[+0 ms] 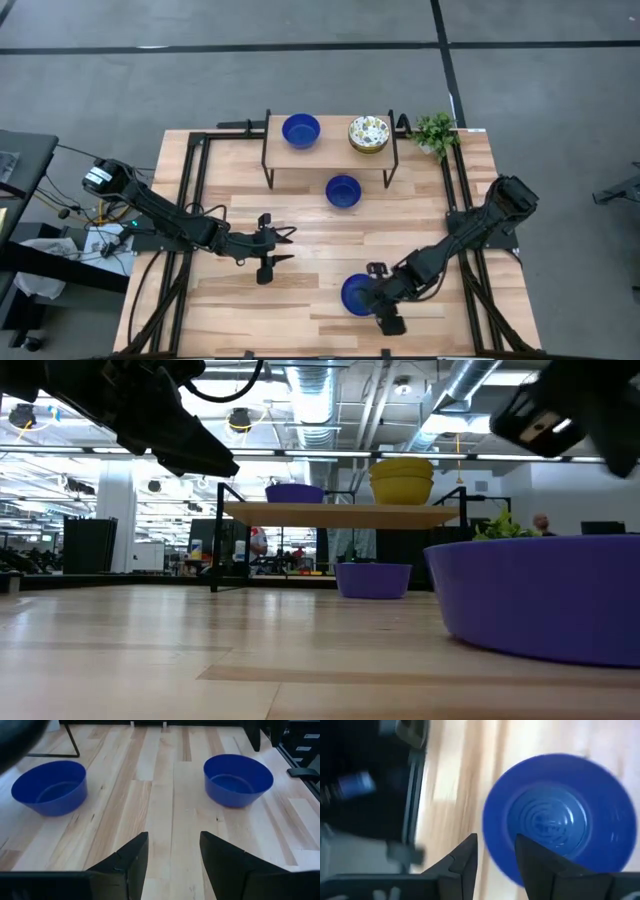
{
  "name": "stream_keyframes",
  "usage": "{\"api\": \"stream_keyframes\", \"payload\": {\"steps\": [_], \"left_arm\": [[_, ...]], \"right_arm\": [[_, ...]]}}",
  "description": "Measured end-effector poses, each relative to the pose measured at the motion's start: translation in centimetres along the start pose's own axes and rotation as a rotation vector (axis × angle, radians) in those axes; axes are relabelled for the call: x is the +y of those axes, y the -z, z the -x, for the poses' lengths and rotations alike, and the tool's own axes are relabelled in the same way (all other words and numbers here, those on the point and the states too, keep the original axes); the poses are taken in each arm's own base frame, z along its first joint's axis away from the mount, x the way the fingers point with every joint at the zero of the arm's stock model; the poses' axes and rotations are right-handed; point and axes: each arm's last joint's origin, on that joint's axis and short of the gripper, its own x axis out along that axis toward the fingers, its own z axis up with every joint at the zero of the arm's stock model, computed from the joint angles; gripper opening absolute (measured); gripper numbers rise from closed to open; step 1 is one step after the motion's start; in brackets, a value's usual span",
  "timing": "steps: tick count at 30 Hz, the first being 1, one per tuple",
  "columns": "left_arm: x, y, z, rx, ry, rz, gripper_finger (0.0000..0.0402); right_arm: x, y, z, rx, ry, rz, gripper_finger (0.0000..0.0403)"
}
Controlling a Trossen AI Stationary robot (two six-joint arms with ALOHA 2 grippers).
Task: Pick & Place Mini bowls
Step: Stack the bottom blue bowl on the blue bowl on the shelf
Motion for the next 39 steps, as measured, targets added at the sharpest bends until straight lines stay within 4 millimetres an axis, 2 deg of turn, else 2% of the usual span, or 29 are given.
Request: {"api": "stream_keyframes", "payload": {"steps": [3,7,14,24,39], "left_arm": [[0.0,0.0,0.0,0.002,0.000,0.000,0.0177],[0.0,0.0,0.0,0.002,0.000,0.002,0.0177],[0.0,0.0,0.0,0.000,0.000,0.003,0.0177],[0.0,0.0,0.0,-0.002,0.000,0.004,0.0177],[0.0,0.0,0.0,-0.002,0.001,0.004,0.0177]], "right_arm": [[1.1,0.9,-0.1,0.033,-0.006,0.210,0.0119],[1.9,1.5,-0.3,0.041,0.022,0.314,0.0118],[1.3,2.0,-0.6,0.039,0.159,0.347,0.0118],[1.8,2.6,-0.8,0.047,0.151,0.366,0.0118],[1.8,2.4,-1.3,0.032,0.147,0.345,0.0118]]}}
